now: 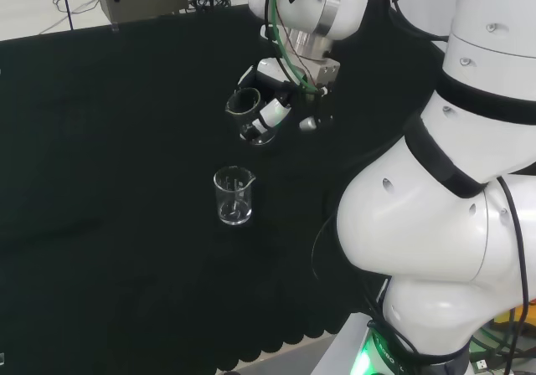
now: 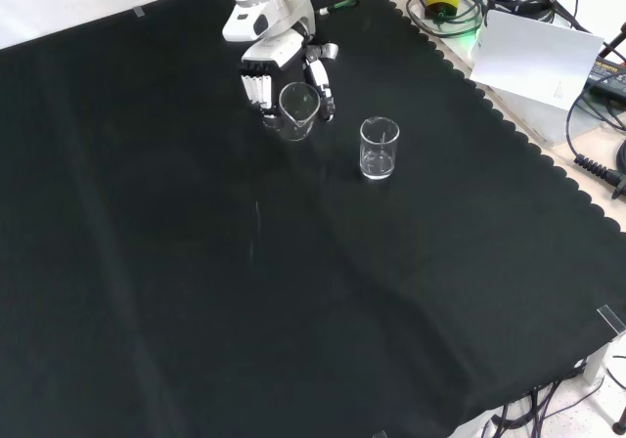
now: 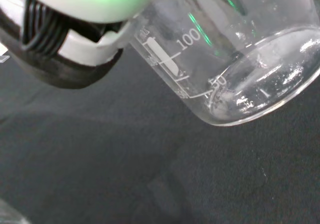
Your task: Place the beaker back on the table.
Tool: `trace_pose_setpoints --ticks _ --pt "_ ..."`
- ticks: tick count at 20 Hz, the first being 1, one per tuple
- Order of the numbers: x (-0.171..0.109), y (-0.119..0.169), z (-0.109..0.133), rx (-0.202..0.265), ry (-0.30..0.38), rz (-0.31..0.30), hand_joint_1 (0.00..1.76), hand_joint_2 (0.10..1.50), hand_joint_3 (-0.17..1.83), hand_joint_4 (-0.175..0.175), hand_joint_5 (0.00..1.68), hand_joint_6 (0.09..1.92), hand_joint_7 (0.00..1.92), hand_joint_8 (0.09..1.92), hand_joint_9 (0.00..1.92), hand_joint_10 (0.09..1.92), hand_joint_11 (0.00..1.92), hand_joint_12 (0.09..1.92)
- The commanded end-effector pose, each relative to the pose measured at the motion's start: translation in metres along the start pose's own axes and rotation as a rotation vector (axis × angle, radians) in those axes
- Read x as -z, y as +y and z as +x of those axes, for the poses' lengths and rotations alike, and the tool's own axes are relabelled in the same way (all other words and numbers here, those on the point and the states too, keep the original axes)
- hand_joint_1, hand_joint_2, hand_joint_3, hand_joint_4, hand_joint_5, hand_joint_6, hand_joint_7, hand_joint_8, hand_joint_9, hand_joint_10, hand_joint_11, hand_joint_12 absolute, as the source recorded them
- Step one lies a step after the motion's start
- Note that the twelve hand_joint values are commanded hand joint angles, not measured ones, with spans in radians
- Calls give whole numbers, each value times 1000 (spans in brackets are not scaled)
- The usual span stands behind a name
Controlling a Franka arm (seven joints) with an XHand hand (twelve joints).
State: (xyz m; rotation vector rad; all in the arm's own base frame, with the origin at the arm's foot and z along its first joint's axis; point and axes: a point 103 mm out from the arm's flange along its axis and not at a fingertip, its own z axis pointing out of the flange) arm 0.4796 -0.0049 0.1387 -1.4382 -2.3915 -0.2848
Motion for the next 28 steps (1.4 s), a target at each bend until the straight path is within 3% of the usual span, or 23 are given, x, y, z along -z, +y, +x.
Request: trace_pose_setpoints --ticks 1,28 --pt "-9 15 -11 -11 33 -39 1303 657 694 -175 1206 780 1258 754 1721 87 1342 699" --pt "-50 48 -68 -89 177 -128 1300 691 643 -175 1189 789 1241 763 1694 87 1325 708"
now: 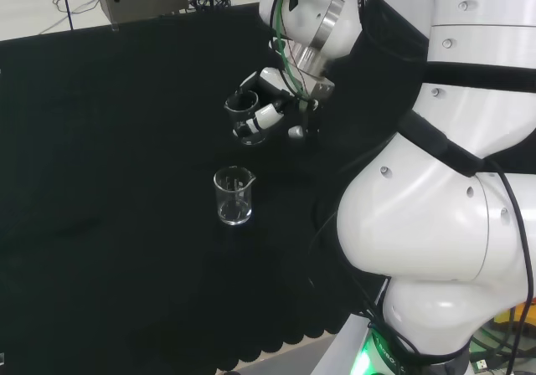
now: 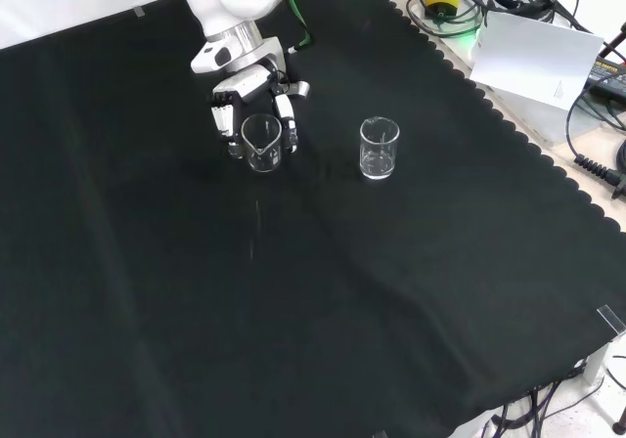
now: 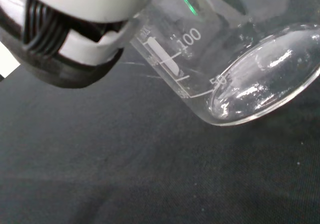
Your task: Place the beaker back on the table.
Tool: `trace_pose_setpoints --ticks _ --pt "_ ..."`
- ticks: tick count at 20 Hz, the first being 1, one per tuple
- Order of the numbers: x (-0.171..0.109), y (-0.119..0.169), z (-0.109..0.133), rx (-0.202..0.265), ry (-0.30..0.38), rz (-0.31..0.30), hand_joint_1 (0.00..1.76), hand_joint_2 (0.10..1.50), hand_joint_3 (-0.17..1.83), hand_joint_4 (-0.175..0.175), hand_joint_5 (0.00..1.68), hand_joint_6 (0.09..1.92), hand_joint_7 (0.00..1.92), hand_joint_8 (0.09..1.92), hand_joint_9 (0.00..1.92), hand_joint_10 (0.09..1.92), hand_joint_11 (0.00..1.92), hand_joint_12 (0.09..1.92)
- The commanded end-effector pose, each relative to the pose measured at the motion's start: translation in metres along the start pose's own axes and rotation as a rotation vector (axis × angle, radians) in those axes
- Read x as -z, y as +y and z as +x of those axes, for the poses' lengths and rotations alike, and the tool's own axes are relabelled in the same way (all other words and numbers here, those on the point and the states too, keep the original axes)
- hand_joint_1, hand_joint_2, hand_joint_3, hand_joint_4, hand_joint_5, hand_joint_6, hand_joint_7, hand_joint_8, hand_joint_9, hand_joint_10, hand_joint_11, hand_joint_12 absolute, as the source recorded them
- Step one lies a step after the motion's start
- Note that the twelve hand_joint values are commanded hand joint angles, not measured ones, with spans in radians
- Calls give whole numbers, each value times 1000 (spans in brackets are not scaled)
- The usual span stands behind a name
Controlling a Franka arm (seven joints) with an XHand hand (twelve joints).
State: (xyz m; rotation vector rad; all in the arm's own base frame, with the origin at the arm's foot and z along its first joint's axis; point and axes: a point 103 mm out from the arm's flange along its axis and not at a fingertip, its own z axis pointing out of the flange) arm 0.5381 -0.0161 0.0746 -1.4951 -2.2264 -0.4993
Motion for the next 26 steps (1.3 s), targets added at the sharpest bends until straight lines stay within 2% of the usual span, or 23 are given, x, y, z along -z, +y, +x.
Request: trace_pose_setpoints --ticks 1,13,22,24,26 --pt "-5 2 -11 -17 28 -16 1300 693 639 -175 1188 789 1240 763 1692 87 1324 708" --pt "-16 7 -23 -35 61 -29 1297 730 576 -175 1178 785 1227 759 1654 87 1315 720" --pt "-22 15 -24 -40 44 -10 1295 762 519 -175 1172 775 1220 749 1632 87 1316 729" --pt "-22 14 -24 -32 40 -9 1291 682 645 -67 1177 790 1306 673 1627 87 1324 731" --pt "-22 13 -24 -21 38 -6 1279 692 634 1 1163 809 1302 671 1579 87 1311 743"
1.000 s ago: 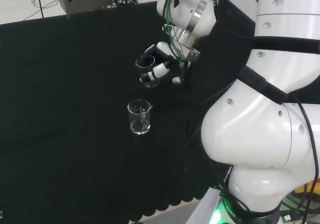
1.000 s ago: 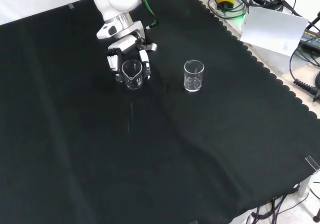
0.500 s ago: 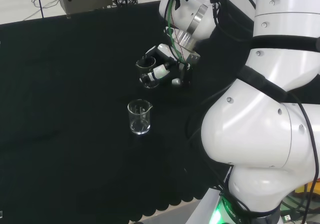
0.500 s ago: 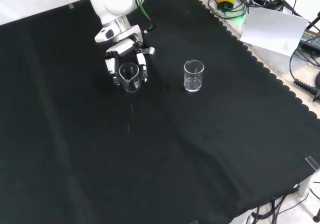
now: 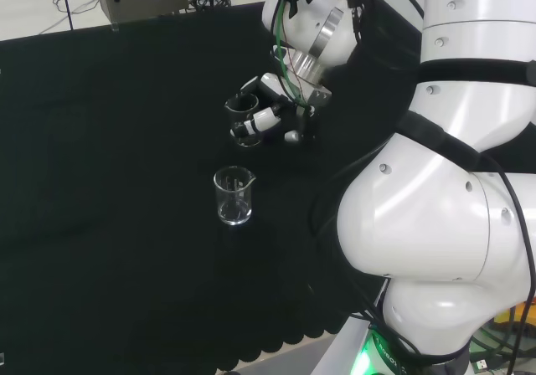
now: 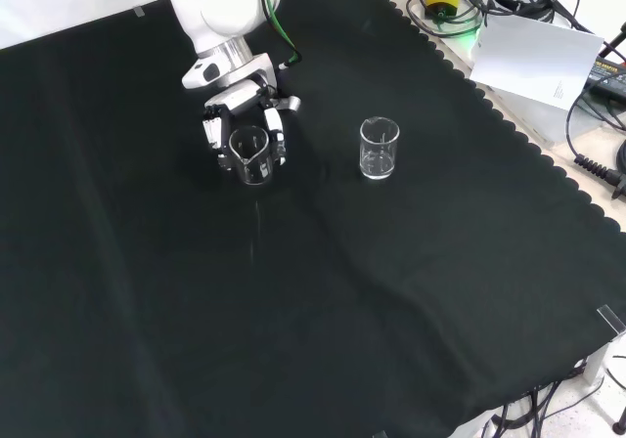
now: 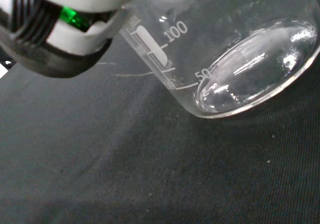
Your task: Place the beaker back on the table.
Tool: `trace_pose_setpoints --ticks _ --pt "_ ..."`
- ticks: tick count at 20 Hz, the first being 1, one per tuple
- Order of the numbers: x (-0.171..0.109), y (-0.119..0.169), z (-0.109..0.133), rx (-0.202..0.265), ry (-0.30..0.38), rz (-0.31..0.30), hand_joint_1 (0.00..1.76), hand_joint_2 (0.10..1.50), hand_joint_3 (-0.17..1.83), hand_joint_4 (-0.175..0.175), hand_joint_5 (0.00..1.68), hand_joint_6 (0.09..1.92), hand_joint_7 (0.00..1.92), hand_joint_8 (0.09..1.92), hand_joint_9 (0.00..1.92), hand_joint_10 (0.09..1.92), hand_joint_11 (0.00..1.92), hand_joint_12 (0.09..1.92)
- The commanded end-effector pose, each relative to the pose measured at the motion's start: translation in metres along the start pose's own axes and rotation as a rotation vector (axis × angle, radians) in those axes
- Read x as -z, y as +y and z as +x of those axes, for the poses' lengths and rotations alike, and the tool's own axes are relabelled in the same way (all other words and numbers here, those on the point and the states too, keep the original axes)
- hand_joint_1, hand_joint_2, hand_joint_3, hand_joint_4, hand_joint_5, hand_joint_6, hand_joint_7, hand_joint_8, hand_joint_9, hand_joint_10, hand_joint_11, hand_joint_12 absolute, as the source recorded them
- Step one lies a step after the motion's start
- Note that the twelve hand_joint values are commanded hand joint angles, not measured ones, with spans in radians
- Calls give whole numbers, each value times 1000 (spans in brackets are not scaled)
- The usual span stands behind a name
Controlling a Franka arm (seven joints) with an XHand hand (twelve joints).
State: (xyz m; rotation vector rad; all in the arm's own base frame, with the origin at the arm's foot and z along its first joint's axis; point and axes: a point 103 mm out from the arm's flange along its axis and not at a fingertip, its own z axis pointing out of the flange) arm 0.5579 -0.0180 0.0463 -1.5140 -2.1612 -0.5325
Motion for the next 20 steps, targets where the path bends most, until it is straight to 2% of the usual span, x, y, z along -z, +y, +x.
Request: trace_pose_setpoints --ticks 1,2,3,5,6,8,11,15,20 --pt "-1 -4 -1 21 -11 10 1271 736 566 18 1145 818 1273 690 1545 87 1278 764" --pt "-1 -6 -1 30 -16 14 1219 783 501 10 1132 832 1242 682 1511 87 1220 807" --pt "-1 -7 0 38 -28 18 1173 825 439 18 1121 840 1207 666 1477 87 1137 873" --pt "1 -10 3 51 -54 28 1111 898 320 67 1095 860 1123 651 1395 87 956 1016" --pt "1 -10 4 56 -63 35 1082 858 344 52 1021 845 1043 661 1324 87 830 1096" --pt "3 -12 8 67 -75 41 1040 717 527 17 890 825 897 683 1197 87 611 1226" --pt "4 -12 13 81 -100 57 994 592 670 -14 744 828 750 700 1073 87 395 1326" --pt "7 -11 18 75 -135 100 958 544 673 -33 626 803 671 705 1000 87 265 1369" --pt "8 -10 17 43 -143 137 934 533 659 -43 562 778 651 703 977 87 236 1380"
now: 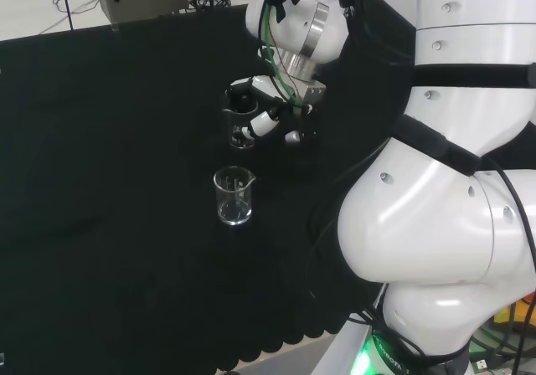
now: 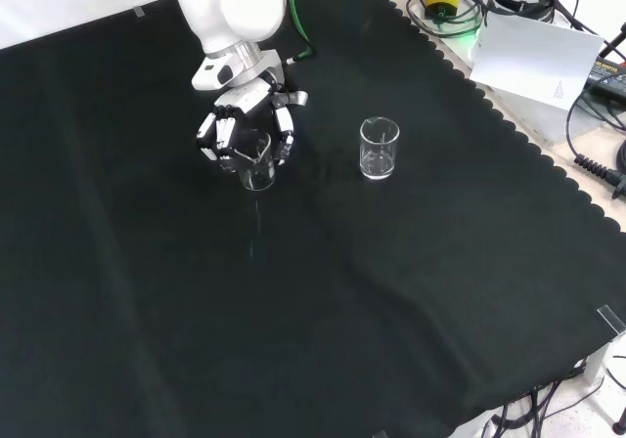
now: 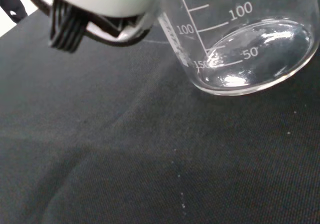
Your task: Place the beaker back on the table.
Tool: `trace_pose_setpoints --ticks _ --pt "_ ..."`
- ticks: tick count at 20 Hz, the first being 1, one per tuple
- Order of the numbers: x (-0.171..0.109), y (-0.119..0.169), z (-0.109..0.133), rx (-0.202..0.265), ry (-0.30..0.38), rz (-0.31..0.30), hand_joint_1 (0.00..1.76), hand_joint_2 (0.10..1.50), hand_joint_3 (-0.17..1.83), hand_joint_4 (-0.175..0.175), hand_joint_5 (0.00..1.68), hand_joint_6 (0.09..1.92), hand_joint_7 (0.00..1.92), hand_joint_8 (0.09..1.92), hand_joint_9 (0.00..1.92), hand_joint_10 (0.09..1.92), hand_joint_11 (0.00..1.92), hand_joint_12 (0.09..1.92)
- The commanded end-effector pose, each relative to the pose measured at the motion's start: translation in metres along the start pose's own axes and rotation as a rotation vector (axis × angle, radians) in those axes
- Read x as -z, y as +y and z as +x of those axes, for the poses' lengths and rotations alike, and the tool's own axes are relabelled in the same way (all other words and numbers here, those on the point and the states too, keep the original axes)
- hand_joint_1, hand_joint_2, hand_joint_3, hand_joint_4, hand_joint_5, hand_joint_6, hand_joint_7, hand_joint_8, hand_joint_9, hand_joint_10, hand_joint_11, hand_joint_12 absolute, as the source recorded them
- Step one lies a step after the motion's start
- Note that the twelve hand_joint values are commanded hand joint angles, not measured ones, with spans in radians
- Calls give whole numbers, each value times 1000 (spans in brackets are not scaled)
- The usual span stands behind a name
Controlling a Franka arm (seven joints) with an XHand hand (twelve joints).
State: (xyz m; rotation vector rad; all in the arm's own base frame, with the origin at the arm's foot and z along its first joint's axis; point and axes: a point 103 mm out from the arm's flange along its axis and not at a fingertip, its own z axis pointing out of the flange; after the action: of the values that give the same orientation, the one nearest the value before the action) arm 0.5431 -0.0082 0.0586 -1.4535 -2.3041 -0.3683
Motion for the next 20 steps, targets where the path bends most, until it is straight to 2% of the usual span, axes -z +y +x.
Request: trace_pose_setpoints --ticks 1,5,8,10,15,20 --pt "6 -1 -2 -31 -24 44 931 533 658 -44 556 775 649 703 975 87 234 1381" --pt "18 -3 3 -24 -36 11 911 540 633 -54 478 719 543 710 900 87 171 1407" --pt "37 -6 12 -18 -48 -5 874 546 605 -66 385 577 348 713 746 87 41 1445" --pt "51 -9 19 -9 -75 -10 861 550 589 -71 364 487 289 720 701 87 9 1448" --pt "88 -28 37 -15 -128 -22 844 563 550 -76 364 360 263 718 681 87 0 1444" --pt "113 -55 58 -36 -145 -20 835 570 542 -78 368 330 265 717 682 87 0 1444"
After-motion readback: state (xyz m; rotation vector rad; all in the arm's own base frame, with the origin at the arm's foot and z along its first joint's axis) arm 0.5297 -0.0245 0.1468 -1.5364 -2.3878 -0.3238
